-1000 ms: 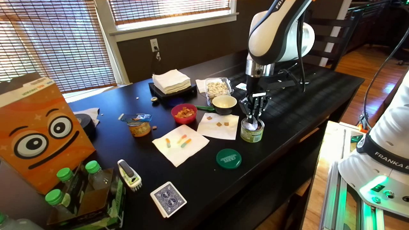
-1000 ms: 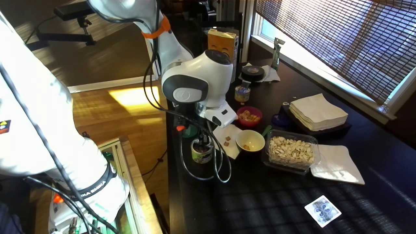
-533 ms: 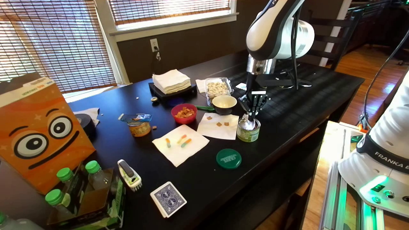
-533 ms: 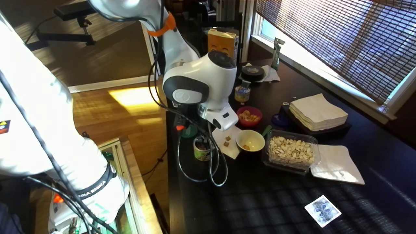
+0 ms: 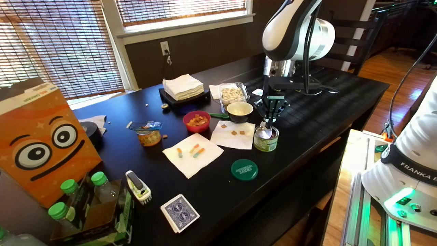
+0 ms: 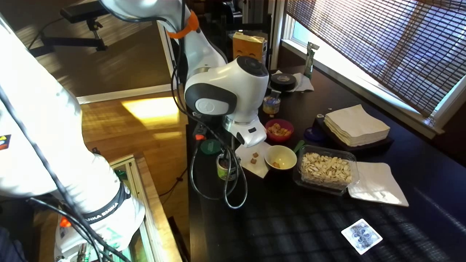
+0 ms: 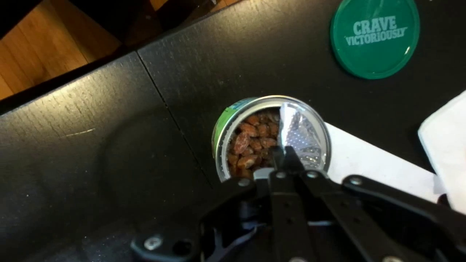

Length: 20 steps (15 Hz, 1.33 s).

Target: Open the yellow can then place some of the contents in the can into the white bowl.

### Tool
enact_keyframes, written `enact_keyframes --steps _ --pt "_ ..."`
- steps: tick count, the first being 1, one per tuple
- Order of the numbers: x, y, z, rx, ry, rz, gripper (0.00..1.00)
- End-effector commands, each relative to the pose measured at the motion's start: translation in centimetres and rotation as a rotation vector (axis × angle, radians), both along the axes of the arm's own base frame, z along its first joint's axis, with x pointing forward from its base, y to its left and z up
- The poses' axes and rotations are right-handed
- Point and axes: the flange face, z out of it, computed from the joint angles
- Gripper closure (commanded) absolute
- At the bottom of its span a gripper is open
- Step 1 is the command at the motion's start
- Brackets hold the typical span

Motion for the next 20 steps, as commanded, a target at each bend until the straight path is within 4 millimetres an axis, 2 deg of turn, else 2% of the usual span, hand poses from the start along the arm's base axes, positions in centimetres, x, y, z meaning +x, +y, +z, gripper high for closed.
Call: enact_keyframes --steps 1,6,15,20 --pt "0.8 -0.6 0.9 0.033 0.033 -0.141 0.99" --pt "1.8 -1.3 0.9 0.08 0.076 -0.329 0.99" --pt "2.8 -1.9 -1.5 0.032 0.25 -0.643 0.98" --pt "3.2 -2.5 -0.7 0.062 0.257 -0.755 0.98"
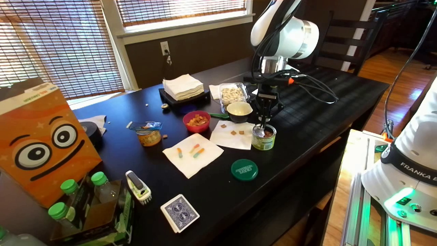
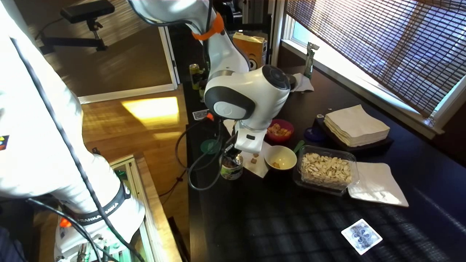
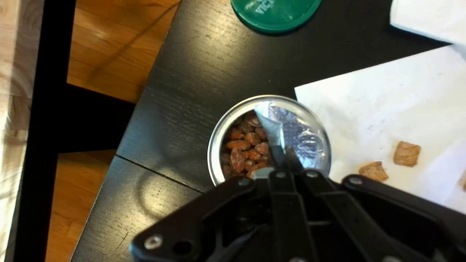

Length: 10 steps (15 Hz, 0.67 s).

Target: Open the yellow can then place some of the contents in the can into the white bowl.

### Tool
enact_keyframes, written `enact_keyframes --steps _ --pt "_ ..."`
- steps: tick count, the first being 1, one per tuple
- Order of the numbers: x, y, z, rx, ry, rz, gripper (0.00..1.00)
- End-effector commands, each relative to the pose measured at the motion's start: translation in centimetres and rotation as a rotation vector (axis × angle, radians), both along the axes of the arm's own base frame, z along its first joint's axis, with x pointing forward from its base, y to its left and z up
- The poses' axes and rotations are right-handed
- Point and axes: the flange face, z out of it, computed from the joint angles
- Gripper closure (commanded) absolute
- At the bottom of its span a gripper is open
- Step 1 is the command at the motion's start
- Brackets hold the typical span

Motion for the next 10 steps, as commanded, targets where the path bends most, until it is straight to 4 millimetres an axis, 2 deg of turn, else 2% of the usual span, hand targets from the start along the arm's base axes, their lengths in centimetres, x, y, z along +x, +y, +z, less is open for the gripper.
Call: enact_keyframes --steps 1,7,8,10 --pt "0.6 -0.7 0.8 0.025 0.005 -0.093 0.98" --pt "0.6 -1.2 1.7 0.018 0.0 -0.201 0.96" --pt "0.6 -1.3 1.9 0.02 -0.013 -0.199 0.73" --pt "0.4 -1.4 2.7 0.006 -0.074 -0.169 0.64"
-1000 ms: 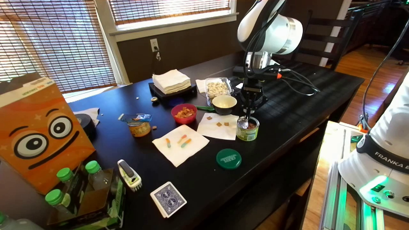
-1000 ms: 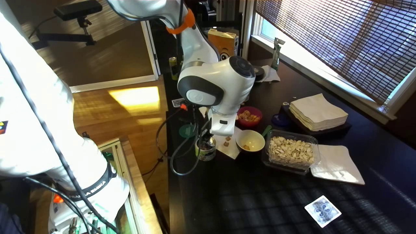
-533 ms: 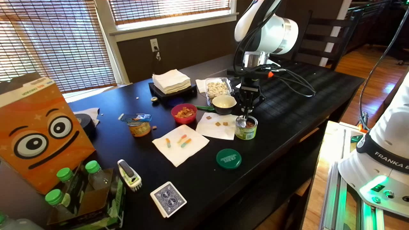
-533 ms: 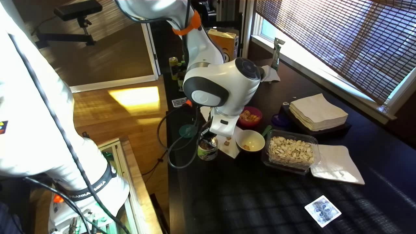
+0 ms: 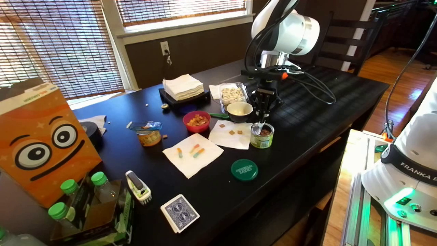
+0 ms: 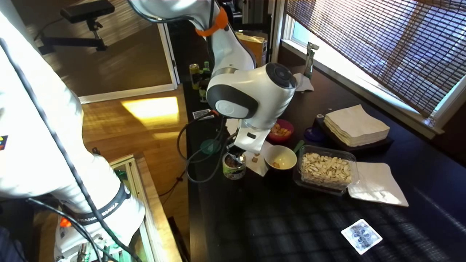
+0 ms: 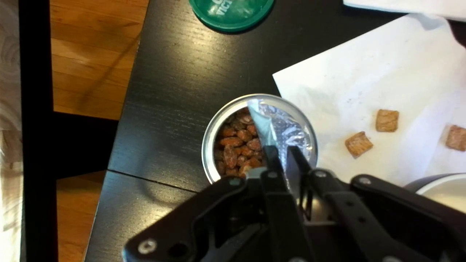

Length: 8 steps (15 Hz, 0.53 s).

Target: Open the yellow can then place some of the contents in the can into the white bowl.

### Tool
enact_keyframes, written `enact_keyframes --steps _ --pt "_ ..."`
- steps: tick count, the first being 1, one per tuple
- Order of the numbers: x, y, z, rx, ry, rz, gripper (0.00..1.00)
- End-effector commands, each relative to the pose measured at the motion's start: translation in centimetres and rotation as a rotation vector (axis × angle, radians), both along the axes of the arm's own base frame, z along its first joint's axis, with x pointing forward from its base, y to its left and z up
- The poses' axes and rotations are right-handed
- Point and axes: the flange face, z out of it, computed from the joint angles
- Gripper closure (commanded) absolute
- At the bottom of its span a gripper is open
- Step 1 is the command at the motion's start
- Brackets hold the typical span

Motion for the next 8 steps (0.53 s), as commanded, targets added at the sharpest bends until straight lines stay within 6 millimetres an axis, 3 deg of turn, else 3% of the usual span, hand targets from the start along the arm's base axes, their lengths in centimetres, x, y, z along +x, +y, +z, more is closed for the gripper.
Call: enact_keyframes --steps 1,4,8 --pt "-0.5 -0.3 2.3 -0.023 -0.107 0.006 0.58" --pt "-1.6 -0.3 4.4 -0.091 -0.209 0.139 0.36" --pt "-4.0 0.8 5.3 -0.113 -0.244 0.359 0.07"
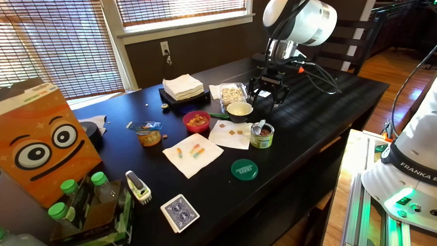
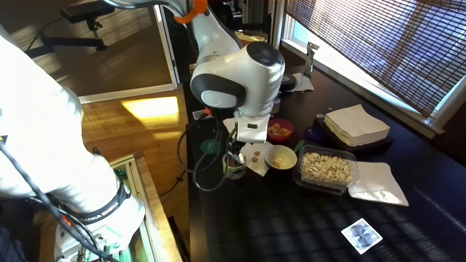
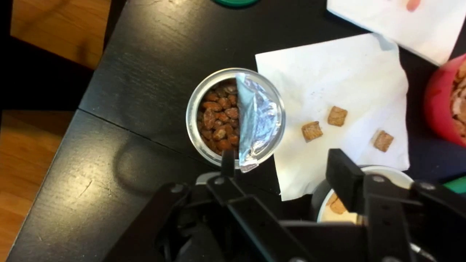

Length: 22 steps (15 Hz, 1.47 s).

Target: Open the yellow can then place some of the contents in the can into the white bowl.

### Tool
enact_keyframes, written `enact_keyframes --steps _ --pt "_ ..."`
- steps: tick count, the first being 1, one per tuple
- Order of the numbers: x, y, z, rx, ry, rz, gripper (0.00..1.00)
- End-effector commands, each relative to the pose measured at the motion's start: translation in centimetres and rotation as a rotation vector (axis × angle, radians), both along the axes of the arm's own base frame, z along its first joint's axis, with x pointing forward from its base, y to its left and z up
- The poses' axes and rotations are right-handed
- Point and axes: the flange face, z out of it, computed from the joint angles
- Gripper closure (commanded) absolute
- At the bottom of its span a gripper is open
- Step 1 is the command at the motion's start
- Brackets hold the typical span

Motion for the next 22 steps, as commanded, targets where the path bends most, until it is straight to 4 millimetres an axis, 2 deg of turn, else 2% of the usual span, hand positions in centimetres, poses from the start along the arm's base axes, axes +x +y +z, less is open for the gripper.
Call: enact_keyframes --steps 1,2,3,6,11,14,15,20,22 --pt "-3.0 1.5 1.3 -0.048 -0.042 0.191 0.02" --pt "-3.4 2.2 1.2 -0.063 -0.043 0.244 0.0" --pt "-1.5 2.5 1.6 -0.073 -0.046 0.297 0.0" --pt "-1.4 4.1 2.4 -0.126 -0.065 0.45 0.0" --pt "-1.1 5.6 2.8 -0.195 -0.077 0.709 0.0" --pt "-0.9 5.5 2.8 -0.221 -0.102 0.862 0.0" --pt "-0.9 5.6 2.2 -0.204 -0.086 0.768 0.0" --pt "-0.9 5.5 2.1 -0.203 -0.086 0.774 0.0" --pt "-0.6 6.0 2.7 -0.229 -0.118 0.871 0.0"
